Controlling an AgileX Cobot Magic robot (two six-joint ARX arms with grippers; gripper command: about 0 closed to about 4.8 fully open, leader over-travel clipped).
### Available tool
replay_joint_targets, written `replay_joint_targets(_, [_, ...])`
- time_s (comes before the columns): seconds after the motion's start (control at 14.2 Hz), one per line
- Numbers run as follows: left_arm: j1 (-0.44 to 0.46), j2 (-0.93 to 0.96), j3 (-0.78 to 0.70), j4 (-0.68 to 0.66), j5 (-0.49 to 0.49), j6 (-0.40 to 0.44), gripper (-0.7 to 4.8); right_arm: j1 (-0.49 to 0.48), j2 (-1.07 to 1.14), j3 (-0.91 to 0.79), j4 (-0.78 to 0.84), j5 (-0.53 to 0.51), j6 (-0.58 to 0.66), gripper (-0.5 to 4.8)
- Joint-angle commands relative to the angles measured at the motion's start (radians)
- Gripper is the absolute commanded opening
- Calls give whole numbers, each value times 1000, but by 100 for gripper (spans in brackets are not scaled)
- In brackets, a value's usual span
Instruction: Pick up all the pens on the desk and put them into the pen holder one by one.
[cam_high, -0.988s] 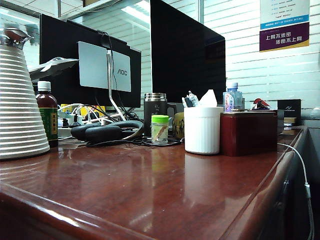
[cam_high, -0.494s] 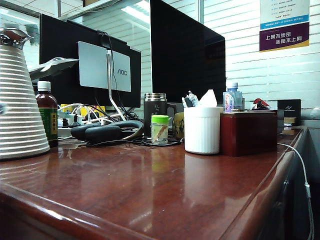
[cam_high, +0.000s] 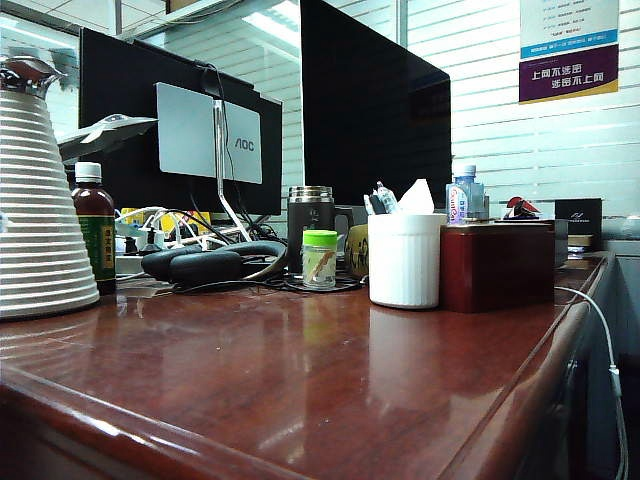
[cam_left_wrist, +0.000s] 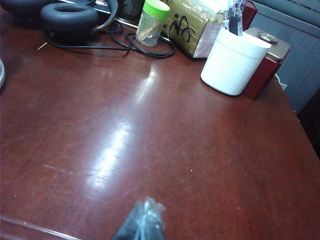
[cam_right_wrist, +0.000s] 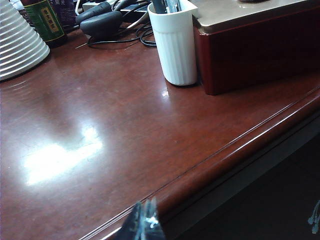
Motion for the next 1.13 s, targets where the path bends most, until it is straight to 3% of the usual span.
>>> replay_joint_targets(0.07, [76,-20,-2,-17,31,5,-1,-6,-22,-5,2,1,3,-5])
replay_joint_targets(0.21, [294,-23,-3,-14,39,5,-1,-84,-55,-4,35,-2,0,-5])
replay_joint_targets(0.49, [486,-23,-3,-16,21,5,-1,-312,-55,-4,36,2,0,-5])
replay_joint_targets(0.63, [495,-23,-3,-16,19,5,-1,-367,-55,-4,36,3,0,-5])
replay_joint_targets(1.13, [495,-23,-3,-17,20,5,-1,-349,-55,-4,35,2,0,-5])
